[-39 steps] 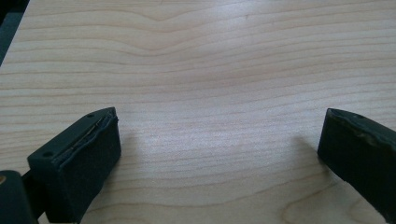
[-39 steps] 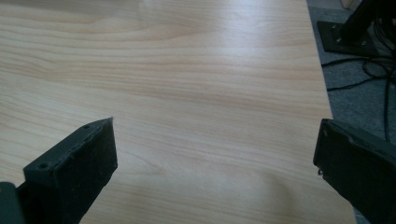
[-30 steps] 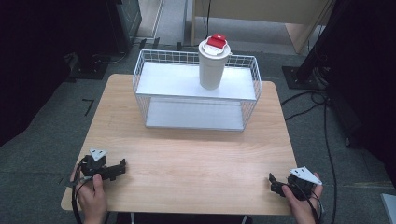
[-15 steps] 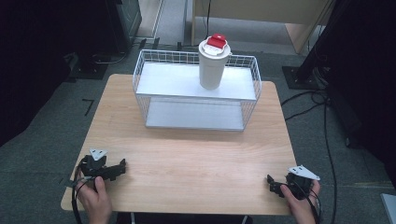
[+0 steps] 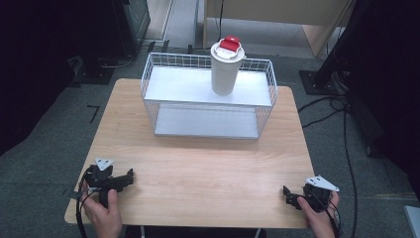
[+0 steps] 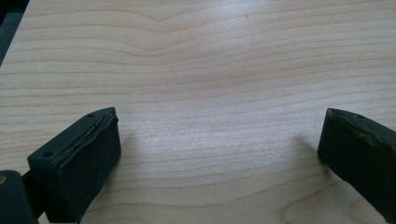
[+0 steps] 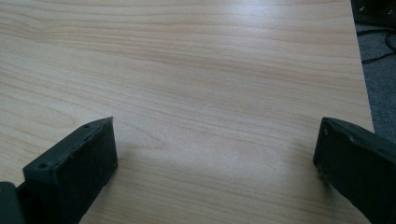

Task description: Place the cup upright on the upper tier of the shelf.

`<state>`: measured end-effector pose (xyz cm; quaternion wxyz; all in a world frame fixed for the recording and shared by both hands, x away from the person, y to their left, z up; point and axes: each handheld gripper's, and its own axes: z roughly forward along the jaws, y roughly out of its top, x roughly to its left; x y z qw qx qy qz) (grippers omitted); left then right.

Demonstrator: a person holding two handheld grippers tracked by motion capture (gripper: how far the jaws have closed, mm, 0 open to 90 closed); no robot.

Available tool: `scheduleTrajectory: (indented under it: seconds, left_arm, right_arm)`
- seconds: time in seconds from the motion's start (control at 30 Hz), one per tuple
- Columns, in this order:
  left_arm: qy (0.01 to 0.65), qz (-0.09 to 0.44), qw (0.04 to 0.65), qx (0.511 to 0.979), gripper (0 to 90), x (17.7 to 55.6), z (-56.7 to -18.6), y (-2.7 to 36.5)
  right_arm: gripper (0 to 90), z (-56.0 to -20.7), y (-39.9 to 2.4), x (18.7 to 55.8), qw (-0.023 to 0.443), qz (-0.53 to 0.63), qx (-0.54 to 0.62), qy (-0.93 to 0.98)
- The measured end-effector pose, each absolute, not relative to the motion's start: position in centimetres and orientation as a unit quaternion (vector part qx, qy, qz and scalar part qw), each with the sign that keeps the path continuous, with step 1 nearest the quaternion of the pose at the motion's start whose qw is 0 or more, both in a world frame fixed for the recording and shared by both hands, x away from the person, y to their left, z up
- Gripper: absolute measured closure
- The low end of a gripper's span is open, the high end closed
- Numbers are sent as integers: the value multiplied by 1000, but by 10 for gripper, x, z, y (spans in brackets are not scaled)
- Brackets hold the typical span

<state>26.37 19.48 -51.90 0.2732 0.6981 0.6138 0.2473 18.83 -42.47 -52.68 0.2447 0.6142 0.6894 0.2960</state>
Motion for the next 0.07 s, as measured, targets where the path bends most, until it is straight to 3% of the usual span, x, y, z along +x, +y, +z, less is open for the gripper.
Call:
scheduleTrajectory:
  seconds: [0.07]
  left_arm:
    - [614,247,273,698,0,264,-519,195]
  right_arm:
    - [0,-527,-425,189,244,296,615,689]
